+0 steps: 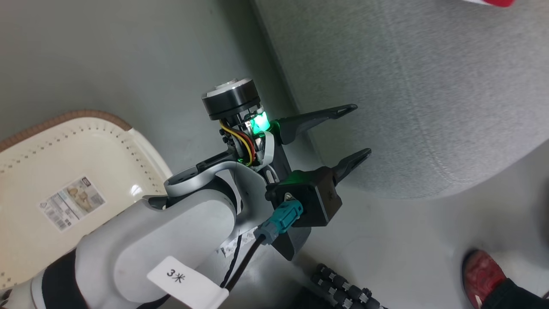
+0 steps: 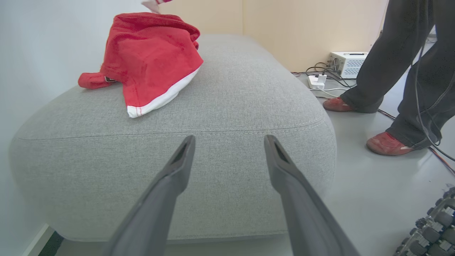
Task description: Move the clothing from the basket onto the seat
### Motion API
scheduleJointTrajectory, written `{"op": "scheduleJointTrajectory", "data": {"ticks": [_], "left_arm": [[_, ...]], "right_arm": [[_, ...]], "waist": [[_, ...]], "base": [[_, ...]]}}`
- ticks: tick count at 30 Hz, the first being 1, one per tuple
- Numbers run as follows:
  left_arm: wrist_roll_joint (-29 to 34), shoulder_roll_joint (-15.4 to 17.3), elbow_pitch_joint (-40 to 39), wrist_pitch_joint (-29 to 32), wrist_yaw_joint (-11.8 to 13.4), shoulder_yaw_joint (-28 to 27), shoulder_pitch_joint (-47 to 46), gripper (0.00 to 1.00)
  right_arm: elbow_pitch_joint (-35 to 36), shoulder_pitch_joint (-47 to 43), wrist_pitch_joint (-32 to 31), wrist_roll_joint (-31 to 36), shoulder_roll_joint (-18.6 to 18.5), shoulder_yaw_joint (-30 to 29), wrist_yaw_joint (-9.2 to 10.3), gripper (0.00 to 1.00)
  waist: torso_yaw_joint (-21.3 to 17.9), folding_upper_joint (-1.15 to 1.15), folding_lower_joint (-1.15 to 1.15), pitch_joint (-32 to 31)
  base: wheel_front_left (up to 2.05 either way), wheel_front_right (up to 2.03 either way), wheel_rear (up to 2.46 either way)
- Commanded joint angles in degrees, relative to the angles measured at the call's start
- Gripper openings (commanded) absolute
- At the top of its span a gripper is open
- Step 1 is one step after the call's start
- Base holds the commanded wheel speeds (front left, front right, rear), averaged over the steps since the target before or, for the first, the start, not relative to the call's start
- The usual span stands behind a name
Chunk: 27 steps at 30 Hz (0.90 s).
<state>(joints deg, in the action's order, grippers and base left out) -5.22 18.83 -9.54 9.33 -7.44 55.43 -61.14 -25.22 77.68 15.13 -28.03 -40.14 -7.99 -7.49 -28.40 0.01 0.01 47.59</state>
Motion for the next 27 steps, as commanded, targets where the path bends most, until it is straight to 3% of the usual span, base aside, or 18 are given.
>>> {"op": "scheduleJointTrajectory", "data": {"ticks": [1,10,14,18,19,20,21,27], "left_arm": [[-0.6,0.5,-0.2,-0.3,0.1,0.1,-0.5,1.00],[-0.9,2.4,0.1,0.2,0.2,-0.2,-1.1,1.00],[-1.2,3.2,-0.4,0.6,0.7,-0.2,-0.3,1.00],[-1.2,3.9,-0.8,0.9,1.3,-0.3,0.4,1.00],[-1.3,4.0,-0.9,0.9,1.5,-0.4,0.5,1.00],[-1.3,4.1,-1.0,0.8,1.8,-0.4,0.7,1.00],[-1.3,4.1,-1.0,0.7,2.0,-0.5,1.0,1.00],[-1.7,4.0,-0.7,-0.5,3.2,-0.4,1.9,1.00]], "right_arm": [[-0.7,0.8,0.1,0.3,-0.1,1.0,0.00,0.00],[-13.7,-0.1,0.1,0.5,6.7,10.9,0.00,0.00],[-15.0,-3.5,0.1,-2.9,9.9,12.8,0.01,0.00],[-14.0,-6.8,0.1,-5.4,11.1,11.0,0.01,0.00],[-13.5,-7.7,0.1,-6.0,11.3,10.3,0.01,0.19],[-13.1,-8.7,0.1,-6.3,11.4,9.7,0.01,0.47],[-12.6,-9.6,0.1,-6.5,11.1,9.1,0.01,0.98],[-6.5,-16.1,0.1,-5.6,11.6,5.7,0.01,1.00]], "waist": [[2.0,-0.01,-0.01,2.9],[2.4,-0.01,-0.01,4.4],[2.5,-0.01,-0.01,3.6],[2.8,-0.01,-0.01,2.6],[2.9,-0.01,-0.01,2.3],[3.0,-0.01,-0.01,2.0],[3.0,-0.01,-0.01,1.8],[3.5,-0.01,-0.01,-0.4]], "base": [[0.00,0.00,0.00],[0.00,0.00,0.00],[0.00,0.00,0.00],[0.00,0.00,0.00],[0.00,0.00,0.00],[0.00,0.00,0.00],[0.00,0.00,0.00],[0.00,0.00,0.00]]}}
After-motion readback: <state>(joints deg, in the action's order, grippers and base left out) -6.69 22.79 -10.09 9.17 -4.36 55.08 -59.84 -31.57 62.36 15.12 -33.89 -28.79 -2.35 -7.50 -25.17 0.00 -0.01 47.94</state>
